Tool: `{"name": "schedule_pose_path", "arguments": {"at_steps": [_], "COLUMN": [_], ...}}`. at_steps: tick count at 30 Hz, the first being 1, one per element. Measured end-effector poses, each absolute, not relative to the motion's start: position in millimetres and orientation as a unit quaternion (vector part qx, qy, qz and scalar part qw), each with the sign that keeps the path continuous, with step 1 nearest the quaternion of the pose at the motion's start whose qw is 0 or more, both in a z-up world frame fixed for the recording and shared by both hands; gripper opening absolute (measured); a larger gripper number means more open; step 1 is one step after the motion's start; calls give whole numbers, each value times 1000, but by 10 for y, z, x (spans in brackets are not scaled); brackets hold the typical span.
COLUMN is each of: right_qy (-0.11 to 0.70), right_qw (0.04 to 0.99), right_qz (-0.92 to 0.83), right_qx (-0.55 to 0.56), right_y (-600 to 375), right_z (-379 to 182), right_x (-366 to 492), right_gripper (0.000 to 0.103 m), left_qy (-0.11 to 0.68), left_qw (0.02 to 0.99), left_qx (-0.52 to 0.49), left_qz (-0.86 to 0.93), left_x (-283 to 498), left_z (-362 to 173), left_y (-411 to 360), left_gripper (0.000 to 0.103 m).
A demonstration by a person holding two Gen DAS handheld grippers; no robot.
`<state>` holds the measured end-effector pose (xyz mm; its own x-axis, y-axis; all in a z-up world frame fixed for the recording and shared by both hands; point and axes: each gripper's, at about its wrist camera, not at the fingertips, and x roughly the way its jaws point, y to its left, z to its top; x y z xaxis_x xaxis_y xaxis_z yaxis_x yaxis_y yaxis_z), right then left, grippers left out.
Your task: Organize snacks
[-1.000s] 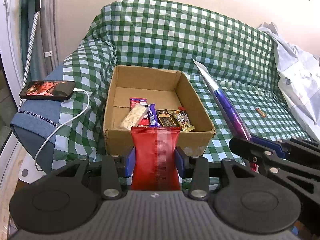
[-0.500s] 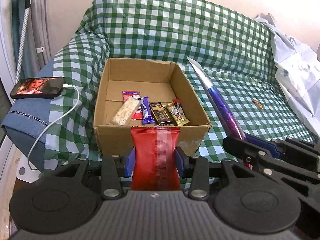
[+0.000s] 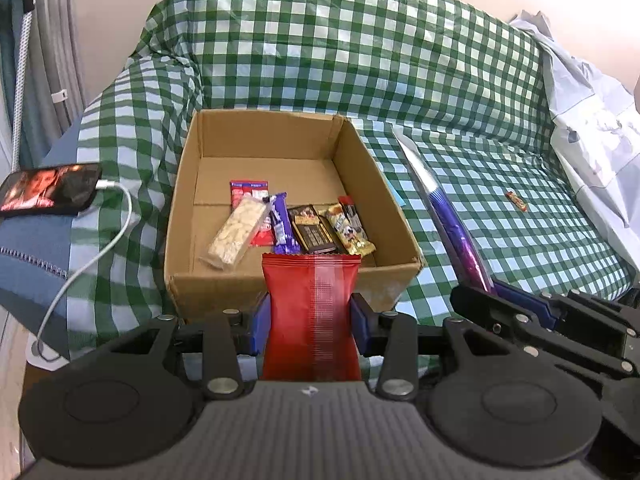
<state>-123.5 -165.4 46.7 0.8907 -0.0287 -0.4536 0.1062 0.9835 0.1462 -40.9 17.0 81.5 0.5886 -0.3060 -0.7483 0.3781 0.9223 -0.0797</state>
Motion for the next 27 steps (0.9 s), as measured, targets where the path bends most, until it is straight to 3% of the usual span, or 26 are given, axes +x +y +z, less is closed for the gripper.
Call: {"name": "schedule_pose_path", "arguments": {"at_steps": [27], "right_qy": [246], "right_qw": [962], "right_qz": [-50], "right_qx": [104], "right_y": [-2099], "right_z": [225], "right_x": [46], "right_gripper": [19], "left_qy": [383], "left_qw": [907], "left_qx": [56], "left_qz": [-164], "left_x": [1039], "left_z": [772], "left_y": [-136], "left_gripper": [46]}}
